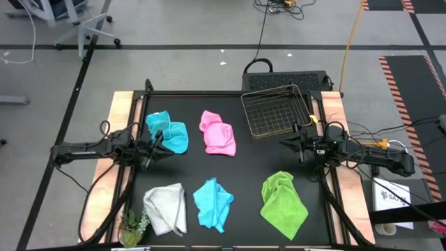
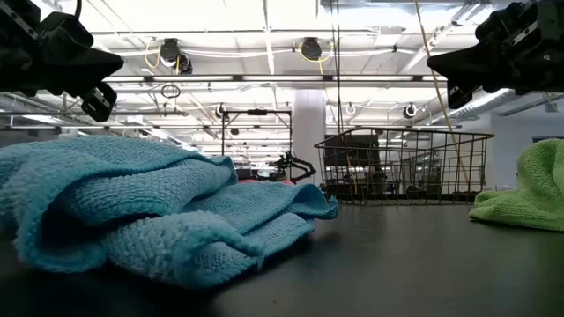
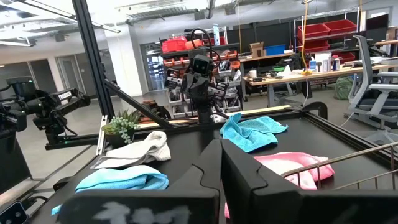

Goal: Fold microfiber towels

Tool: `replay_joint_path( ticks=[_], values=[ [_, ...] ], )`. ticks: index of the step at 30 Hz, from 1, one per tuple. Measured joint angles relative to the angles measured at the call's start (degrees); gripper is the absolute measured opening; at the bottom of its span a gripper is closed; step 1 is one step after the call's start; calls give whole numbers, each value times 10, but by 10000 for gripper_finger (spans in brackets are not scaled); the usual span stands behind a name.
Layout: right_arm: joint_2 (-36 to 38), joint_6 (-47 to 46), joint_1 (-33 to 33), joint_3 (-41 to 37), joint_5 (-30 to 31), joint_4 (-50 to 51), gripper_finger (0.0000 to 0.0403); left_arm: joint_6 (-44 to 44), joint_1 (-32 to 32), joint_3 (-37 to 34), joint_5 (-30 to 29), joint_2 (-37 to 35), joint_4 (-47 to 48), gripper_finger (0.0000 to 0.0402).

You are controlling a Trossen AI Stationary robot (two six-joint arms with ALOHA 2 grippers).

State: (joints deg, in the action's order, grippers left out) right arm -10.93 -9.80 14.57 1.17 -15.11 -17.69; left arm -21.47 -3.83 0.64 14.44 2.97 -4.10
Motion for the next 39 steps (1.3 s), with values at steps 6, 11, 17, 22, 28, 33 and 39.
replay_joint_path(
  ticks=[6, 11, 17, 22, 28, 33, 39],
  values=[
    [0, 0, 0, 0, 0, 0, 0, 0, 0, 0, 0, 0, 0, 21],
    [0, 0, 0, 0, 0, -13, 0, 0, 0, 0, 0, 0, 0, 21],
    [0, 0, 0, 0, 0, -19, 0, 0, 0, 0, -24, 0, -5, 21],
    [0, 0, 0, 0, 0, -20, 0, -2, 0, 0, -66, 0, -7, 21],
    [0, 22, 0, 0, 1, -77, 0, -5, 0, 0, -141, 0, -7, 21],
    [0, 31, 0, 0, 3, -83, 0, -18, 0, 0, -210, 0, -2, 21],
    [0, 31, 0, 0, 28, -79, 0, -35, 0, 0, -238, 0, 14, 21]
  ],
)
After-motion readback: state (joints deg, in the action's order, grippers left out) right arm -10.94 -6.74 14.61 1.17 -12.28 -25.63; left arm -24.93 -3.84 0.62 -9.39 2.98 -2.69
